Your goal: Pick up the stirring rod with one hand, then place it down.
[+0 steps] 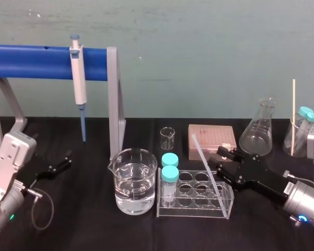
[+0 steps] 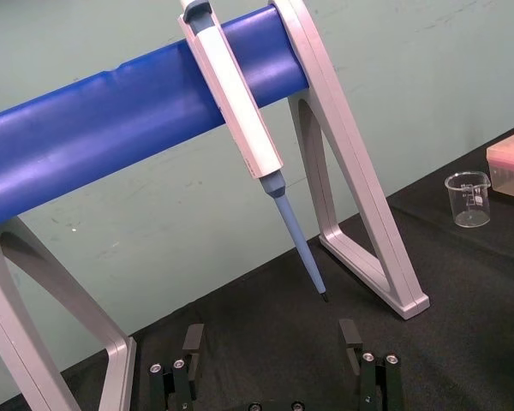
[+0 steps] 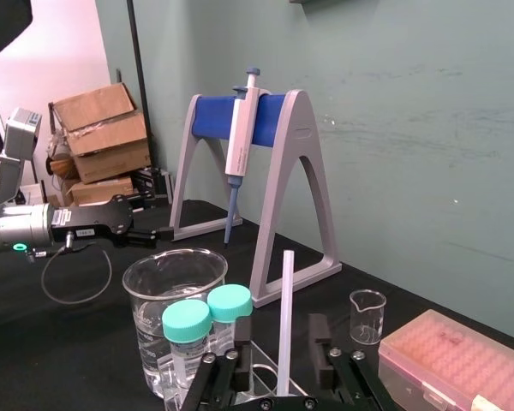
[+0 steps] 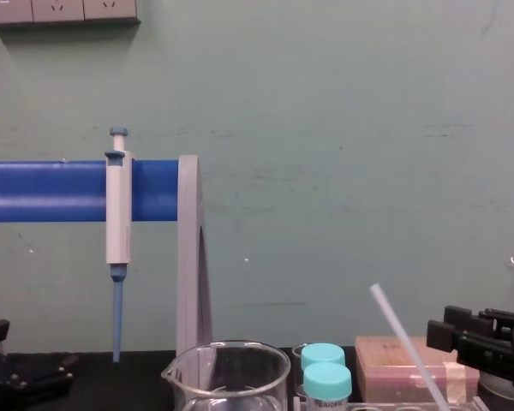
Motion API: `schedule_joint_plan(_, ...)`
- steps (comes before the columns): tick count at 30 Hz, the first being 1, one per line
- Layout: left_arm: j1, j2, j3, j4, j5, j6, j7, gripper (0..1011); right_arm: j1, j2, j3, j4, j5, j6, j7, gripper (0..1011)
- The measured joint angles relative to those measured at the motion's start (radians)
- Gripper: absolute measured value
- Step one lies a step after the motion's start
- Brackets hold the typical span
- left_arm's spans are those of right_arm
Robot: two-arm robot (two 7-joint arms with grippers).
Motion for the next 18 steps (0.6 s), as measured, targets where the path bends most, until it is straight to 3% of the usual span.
schedule_joint_plan(10,0.0,0.0,0.0,0.0,0.0,0.0,0.0,1000,0.0,0.0,0.0,0.0,0.001,0.0,0.0,749)
schedule_joint_plan(12,0.0,0.0,0.0,0.0,0.0,0.0,0.0,1000,-0.001,-0.002,0.012,-0.006,-0.008,0.006,-0.034,786)
schedule_joint_plan(17,0.0,0.0,0.0,0.0,0.0,0.0,0.0,1000,-0.023,-0.032,0.076,-0.037,-0.05,0.022,-0.221,928)
schedule_joint_plan(18,0.0,0.0,0.0,0.0,0.0,0.0,0.0,1000,-0.032,-0.049,0.101,-0.044,-0.077,0.035,-0.319,958)
